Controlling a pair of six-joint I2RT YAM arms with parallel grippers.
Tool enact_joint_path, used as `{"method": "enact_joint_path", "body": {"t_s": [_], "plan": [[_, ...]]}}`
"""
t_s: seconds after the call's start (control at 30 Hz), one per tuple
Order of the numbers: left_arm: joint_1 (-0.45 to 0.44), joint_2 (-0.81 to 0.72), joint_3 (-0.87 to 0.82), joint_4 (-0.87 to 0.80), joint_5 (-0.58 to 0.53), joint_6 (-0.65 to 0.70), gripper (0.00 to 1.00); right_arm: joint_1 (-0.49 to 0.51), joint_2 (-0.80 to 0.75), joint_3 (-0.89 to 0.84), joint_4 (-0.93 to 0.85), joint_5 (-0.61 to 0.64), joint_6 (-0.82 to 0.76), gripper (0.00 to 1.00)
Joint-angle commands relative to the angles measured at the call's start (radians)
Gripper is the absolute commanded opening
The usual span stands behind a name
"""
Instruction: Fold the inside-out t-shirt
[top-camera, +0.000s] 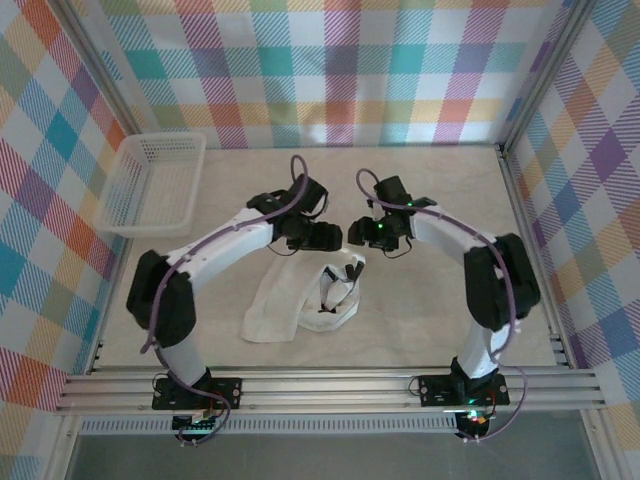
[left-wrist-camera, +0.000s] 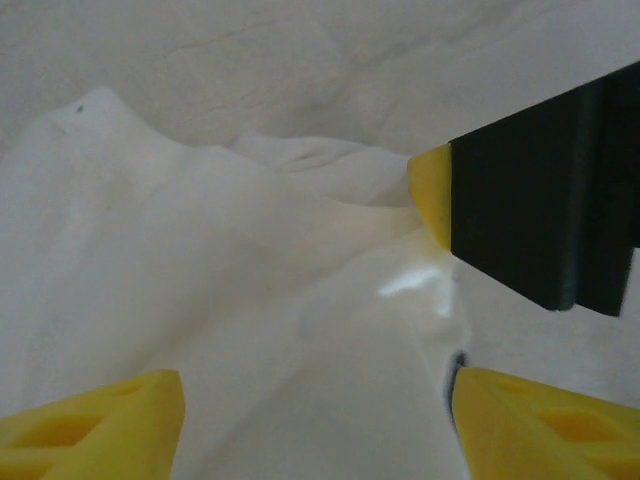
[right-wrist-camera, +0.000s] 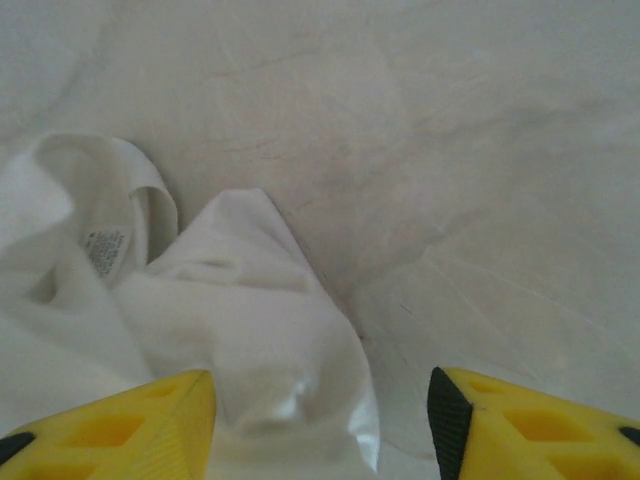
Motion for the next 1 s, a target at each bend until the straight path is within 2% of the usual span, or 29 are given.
{"method": "enact_joint_path", "body": {"t_s": [0.0,0.03,0.07,0.1,0.13,0.23,0.37,0.53,0.67,0.73,0.8,0.87,0.93,0.97], "plan": [[0.0,0.032,0.006,-0.066,-0.065,0.045,0.59,0.004,0.073,0.078,0.032,-0.154,0.034,0.47],[0.001,0.033,-0.004,-0.069,-0.067,0.046,0.49,0.005,0.083,0.087,0.03,-0.162,0.046,0.35],[0.002,0.023,-0.019,-0.063,-0.07,0.046,0.32,0.005,0.074,0.082,0.034,-0.143,0.059,0.18],[0.005,0.004,-0.041,-0.054,-0.071,0.043,0.09,0.005,0.049,0.068,0.044,-0.109,0.07,0.05],[0.01,-0.018,-0.062,-0.042,-0.072,0.039,0.0,0.005,0.013,0.053,0.057,-0.077,0.072,0.0],[0.044,-0.135,-0.149,-0.008,-0.108,0.032,0.0,-0.011,-0.127,0.013,0.086,0.01,0.078,0.0],[0.166,-0.375,-0.254,0.013,-0.154,0.032,0.0,-0.099,-0.314,-0.01,0.125,0.017,0.127,0.0],[0.345,-0.651,-0.304,-0.045,-0.273,0.07,0.0,-0.165,-0.454,0.023,0.157,-0.038,0.098,0.0],[0.398,-0.773,-0.345,-0.069,-0.379,0.094,0.0,-0.167,-0.508,0.044,0.18,-0.088,0.105,0.0],[0.41,-0.793,-0.371,-0.074,-0.386,0.088,0.0,-0.167,-0.522,0.044,0.204,-0.126,0.128,0.0],[0.413,-0.796,-0.4,-0.047,-0.322,0.08,0.0,-0.163,-0.518,0.045,0.233,-0.187,0.146,0.0],[0.413,-0.789,-0.43,0.027,-0.154,0.08,0.01,-0.13,-0.497,0.058,0.24,-0.234,0.114,0.0],[0.413,-0.783,-0.448,0.1,-0.039,0.053,0.19,-0.048,-0.462,0.084,0.187,-0.202,0.046,0.0],[0.413,-0.781,-0.447,0.125,-0.019,0.033,0.28,0.01,-0.435,0.091,0.173,-0.196,0.011,0.0]]}}
